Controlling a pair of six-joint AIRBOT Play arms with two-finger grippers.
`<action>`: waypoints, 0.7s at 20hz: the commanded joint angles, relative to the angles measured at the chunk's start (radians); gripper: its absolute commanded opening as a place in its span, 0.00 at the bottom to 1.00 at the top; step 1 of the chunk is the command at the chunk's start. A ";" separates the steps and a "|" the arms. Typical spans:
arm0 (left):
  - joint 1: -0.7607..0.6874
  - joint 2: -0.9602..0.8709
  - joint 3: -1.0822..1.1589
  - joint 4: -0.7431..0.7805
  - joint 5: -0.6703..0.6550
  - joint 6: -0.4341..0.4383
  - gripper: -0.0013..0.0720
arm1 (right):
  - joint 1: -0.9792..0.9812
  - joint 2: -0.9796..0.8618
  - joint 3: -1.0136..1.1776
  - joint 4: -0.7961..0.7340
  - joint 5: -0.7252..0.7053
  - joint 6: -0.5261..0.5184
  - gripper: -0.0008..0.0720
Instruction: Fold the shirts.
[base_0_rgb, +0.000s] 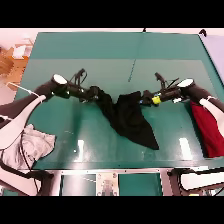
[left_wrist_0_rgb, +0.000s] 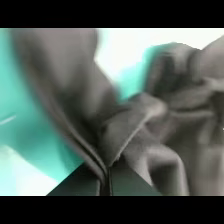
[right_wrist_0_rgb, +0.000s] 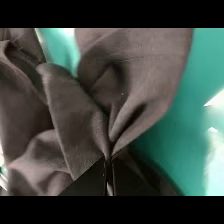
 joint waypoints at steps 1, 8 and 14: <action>0.001 0.042 0.184 0.190 -0.138 -0.077 0.04 | -0.074 0.011 0.134 0.009 0.148 0.001 0.03; 0.001 0.321 0.626 0.747 -0.437 -0.259 0.04 | -0.307 0.250 0.554 0.009 0.207 0.096 0.03; 0.001 0.591 0.801 0.746 -0.461 -0.301 0.04 | -0.383 0.508 0.875 0.010 0.206 0.114 0.03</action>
